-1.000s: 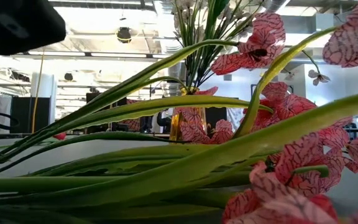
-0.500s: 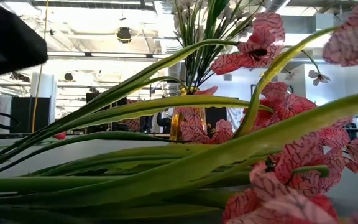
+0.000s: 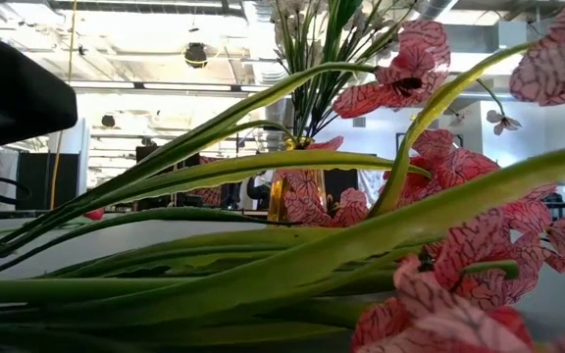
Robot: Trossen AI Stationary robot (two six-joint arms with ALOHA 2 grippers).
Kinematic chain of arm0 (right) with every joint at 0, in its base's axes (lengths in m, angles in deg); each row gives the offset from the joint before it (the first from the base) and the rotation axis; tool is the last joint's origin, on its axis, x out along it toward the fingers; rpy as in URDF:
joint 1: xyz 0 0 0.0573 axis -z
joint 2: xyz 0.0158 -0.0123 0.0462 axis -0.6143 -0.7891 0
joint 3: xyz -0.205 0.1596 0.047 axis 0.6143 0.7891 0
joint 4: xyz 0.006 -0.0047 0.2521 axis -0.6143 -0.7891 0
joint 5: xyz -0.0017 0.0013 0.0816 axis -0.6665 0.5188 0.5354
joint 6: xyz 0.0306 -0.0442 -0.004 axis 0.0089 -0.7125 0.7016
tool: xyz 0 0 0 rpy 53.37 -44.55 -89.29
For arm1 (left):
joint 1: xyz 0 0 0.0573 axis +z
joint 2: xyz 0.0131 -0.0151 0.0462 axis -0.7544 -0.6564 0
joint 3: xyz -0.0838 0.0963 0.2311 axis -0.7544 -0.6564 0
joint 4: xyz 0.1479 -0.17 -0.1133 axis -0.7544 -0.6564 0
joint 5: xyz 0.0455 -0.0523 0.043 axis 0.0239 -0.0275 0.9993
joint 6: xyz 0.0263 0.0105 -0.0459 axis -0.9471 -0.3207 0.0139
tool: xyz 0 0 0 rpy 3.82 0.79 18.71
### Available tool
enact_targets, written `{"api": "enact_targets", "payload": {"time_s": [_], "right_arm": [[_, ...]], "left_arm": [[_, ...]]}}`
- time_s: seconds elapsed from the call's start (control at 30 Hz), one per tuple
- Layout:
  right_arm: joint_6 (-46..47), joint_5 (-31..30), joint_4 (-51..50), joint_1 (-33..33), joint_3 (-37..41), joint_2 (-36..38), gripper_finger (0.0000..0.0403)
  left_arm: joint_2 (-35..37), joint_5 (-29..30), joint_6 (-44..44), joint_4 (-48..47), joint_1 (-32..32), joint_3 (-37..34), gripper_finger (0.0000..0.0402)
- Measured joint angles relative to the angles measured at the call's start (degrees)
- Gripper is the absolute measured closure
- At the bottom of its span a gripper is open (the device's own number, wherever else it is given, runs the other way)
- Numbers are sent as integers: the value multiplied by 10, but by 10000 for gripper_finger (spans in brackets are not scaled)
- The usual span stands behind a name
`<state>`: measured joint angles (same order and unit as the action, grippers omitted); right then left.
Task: Sort flowers into vase by color
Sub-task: Put the white flower into the yellow flower vase
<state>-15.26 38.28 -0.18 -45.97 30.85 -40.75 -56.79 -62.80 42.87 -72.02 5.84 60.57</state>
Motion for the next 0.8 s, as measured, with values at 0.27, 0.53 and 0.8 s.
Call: {"api": "enact_targets", "payload": {"time_s": [0.27, 0.53, 0.8], "right_arm": [[0, 0, 0, 0, 0, 0, 155], [2, 0, 0, 0, 0, 0, 155], [13, 0, 0, -1, 0, 0, 155]], "left_arm": [[1, -10, -40, -6, 6, 0, 393], [42, -29, -52, -78, 28, -1, 400], [188, -54, -38, -117, 38, -1, 401]]}}
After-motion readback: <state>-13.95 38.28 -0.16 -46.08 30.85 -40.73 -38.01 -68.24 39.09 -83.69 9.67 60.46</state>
